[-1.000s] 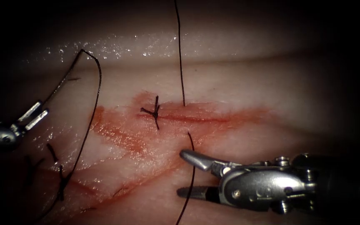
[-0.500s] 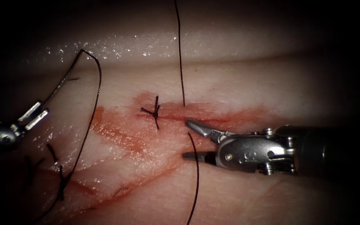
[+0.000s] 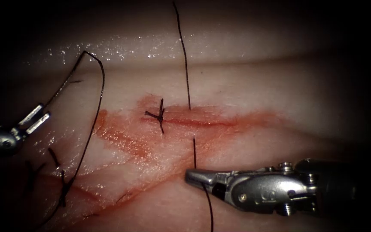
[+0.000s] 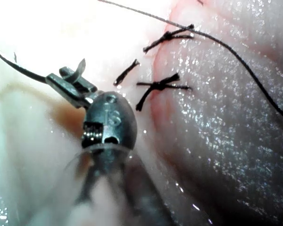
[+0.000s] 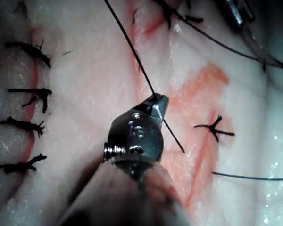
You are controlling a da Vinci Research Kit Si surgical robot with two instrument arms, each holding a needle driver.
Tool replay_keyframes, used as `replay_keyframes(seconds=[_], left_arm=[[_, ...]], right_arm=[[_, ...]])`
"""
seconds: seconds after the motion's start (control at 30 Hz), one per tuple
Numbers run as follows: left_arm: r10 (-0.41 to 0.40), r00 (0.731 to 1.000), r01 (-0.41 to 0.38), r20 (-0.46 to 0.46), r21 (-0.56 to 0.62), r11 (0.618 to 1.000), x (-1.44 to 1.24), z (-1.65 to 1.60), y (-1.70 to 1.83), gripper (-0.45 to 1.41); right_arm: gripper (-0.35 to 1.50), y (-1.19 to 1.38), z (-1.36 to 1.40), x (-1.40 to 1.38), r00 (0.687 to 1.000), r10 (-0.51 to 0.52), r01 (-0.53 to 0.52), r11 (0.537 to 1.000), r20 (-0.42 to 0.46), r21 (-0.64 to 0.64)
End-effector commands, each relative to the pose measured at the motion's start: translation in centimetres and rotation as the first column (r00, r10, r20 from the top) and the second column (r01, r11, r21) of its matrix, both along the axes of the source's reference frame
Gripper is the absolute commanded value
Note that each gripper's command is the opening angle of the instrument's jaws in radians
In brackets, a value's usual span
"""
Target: Wound Closure
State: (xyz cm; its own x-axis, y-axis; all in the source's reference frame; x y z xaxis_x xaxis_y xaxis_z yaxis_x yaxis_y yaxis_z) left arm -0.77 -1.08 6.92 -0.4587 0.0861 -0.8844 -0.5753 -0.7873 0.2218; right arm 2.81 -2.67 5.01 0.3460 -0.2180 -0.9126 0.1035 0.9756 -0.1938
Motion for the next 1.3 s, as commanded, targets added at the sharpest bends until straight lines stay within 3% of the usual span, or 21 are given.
replay_keyframes(seconds=[0.03, 0.3, 0.47, 0.53, 0.6, 0.7, 0.87, 1.0, 1.03, 1.07, 1.1, 1.13, 1.17, 1.2, 1.3], left_arm=[[0.001, 1.0, -0.001, 0.002, 0.0, 1.0, -0.06, 0.08, -0.03, -0.45], [0.002, 1.0, -0.002, 0.0, 0.002, 1.0, -0.06, 0.08, -0.03, -0.45], [0.002, 1.0, -0.002, 0.0, 0.002, 1.0, -0.06, 0.08, -0.03, -0.45], [0.003, 1.0, -0.003, 0.0, 0.002, 1.0, -0.06, 0.08, -0.03, -0.45], [0.003, 1.0, -0.003, 0.0, 0.002, 1.0, -0.06, 0.08, -0.03, -0.45], [0.003, 1.0, -0.003, 0.0, 0.002, 1.0, -0.06, 0.08, -0.03, -0.45], [0.002, 1.0, -0.002, 0.0, 0.001, 1.0, -0.07, 0.08, -0.03, -0.45], [0.004, 1.0, -0.004, 0.001, 0.001, 1.0, -0.07, 0.08, -0.03, -0.45], [0.004, 1.0, -0.004, 0.001, 0.001, 1.0, -0.07, 0.08, -0.03, -0.45], [0.004, 1.0, -0.004, 0.001, 0.001, 1.0, -0.07, 0.08, -0.03, -0.45], [0.004, 1.0, -0.004, 0.001, 0.001, 1.0, -0.07, 0.08, -0.03, -0.45], [0.005, 1.0, -0.005, 0.001, 0.001, 1.0, -0.07, 0.08, -0.03, -0.45], [0.005, 1.0, -0.005, 0.002, 0.001, 1.0, -0.07, 0.08, -0.03, -0.45], [0.005, 1.0, -0.005, 0.002, 0.001, 1.0, -0.06, 0.08, -0.03, -0.45], [0.005, 1.0, -0.005, 0.002, 0.001, 1.0, -0.07, 0.08, -0.03, -0.45]], right_arm=[[-0.35, -0.07, -0.01, 0.11, 1.0, -0.01, 0.01, 1.0, -0.004, 0.001], [-0.35, -0.5, -0.42, 0.37, 0.99, -0.14, 0.14, 0.99, -0.006, 0.035], [-0.33, -0.58, -0.54, 0.46, 0.987, -0.158, 0.158, 0.987, 0.0, 0.043], [1.26, -0.51, -0.51, 0.44, 0.987, -0.133, 0.13, 0.991, 0.091, 0.035], [1.45, -0.39, -0.5, 0.37, 0.987, -0.082, 0.08, 0.997, 0.139, 0.021], [1.46, -0.12, -0.48, 0.15, 0.971, 0.022, -0.018, 1.0, 0.237, -0.02], [1.35, 0.32, -0.5, -0.16, 0.919, 0.096, -0.054, 0.991, 0.382, -0.12], [1.33, 0.56, -0.46, -0.24, 0.823, 0.161, -0.093, 0.984, 0.545, -0.15], [1.25, 0.57, -0.45, -0.26, 0.809, 0.167, -0.095, 0.983, 0.564, -0.155], [0.83, 0.59, -0.44, -0.31, 0.805, 0.117, -0.047, 0.99, 0.582, -0.133], [0.78, 0.6, -0.43, -0.35, 0.811, 0.092, -0.03, 0.993, 0.578, -0.117], [0.99, 0.62, -0.42, -0.41, 0.827, 0.073, -0.031, 0.996, 0.557, -0.085], [1.38, 0.63, -0.41, -0.49, 0.824, 0.103, -0.077, 0.995, 0.557, -0.069], [1.46, 0.63, -0.41, -0.52, 0.822, 0.116, -0.092, 0.993, 0.558, -0.071], [1.48, 0.61, -0.43, -0.65, 0.828, 0.121, -0.123, 0.992, 0.547, -0.033]])
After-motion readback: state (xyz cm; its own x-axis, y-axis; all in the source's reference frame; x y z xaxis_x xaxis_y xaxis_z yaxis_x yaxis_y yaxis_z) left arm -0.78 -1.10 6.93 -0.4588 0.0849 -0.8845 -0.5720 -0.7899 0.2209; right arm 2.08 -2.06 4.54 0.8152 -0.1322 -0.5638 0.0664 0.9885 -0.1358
